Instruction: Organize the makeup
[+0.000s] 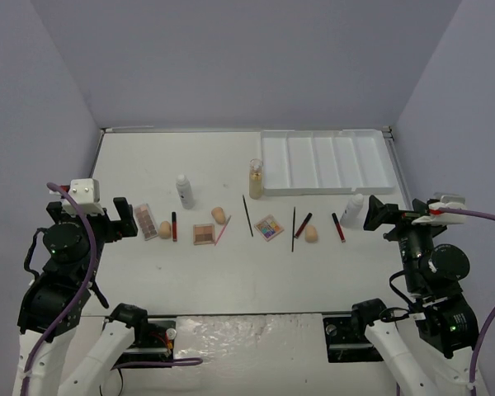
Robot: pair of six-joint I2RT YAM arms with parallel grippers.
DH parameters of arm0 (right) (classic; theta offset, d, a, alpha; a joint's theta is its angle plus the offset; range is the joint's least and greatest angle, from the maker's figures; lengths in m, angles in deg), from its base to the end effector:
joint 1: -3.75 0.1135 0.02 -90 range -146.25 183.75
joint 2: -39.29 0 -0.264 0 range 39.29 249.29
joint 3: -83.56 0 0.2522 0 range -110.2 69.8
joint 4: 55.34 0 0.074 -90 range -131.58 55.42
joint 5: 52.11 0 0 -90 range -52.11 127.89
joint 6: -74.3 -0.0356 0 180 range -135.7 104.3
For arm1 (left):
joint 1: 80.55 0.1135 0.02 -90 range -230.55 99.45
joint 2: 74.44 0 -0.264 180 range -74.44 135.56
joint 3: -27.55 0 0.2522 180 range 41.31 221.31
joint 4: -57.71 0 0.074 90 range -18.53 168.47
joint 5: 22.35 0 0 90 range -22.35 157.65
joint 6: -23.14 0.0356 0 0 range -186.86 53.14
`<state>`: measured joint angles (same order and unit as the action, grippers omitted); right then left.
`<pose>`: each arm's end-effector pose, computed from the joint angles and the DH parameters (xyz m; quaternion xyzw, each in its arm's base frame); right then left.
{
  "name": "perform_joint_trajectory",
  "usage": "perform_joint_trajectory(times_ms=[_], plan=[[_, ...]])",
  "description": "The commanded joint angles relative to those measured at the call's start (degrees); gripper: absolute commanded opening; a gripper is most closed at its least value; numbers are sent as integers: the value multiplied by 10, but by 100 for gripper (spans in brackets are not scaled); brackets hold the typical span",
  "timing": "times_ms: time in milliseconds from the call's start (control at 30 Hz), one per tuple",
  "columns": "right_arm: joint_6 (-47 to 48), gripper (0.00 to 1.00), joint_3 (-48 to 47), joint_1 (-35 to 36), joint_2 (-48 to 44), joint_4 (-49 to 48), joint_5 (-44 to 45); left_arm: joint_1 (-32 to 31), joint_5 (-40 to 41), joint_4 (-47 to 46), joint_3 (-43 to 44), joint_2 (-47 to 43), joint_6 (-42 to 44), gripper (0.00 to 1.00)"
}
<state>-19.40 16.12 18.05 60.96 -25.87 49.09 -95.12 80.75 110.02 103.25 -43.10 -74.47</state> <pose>0.0551 0.0069 0.4223 0.0226 0.6015 0.0668 0.7957 0.0818 -0.0129 0.4121 -0.0292 0.7527 -0.0410 0.6565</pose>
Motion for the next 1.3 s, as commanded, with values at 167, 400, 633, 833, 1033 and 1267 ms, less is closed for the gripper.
perform_joint_trajectory(times_ms=[167,400,633,833,1033,1267], plan=[[-1,100,14,4,31,-33,-39,-2,-2,-50,2,27,-16,97],[-62,100,30,5,76,-34,21,-2,-4,-50,-19,30,-31,97],[-126,100,48,5,171,-36,80,-2,9,-46,-45,22,-37,97],[-170,100,46,4,306,-42,92,-2,7,-63,-90,11,-33,97],[-197,100,42,0,400,-67,116,-1,-2,-86,-129,3,-32,97],[-202,97,54,-15,447,-93,138,-1,-35,-115,-159,8,-52,97]])
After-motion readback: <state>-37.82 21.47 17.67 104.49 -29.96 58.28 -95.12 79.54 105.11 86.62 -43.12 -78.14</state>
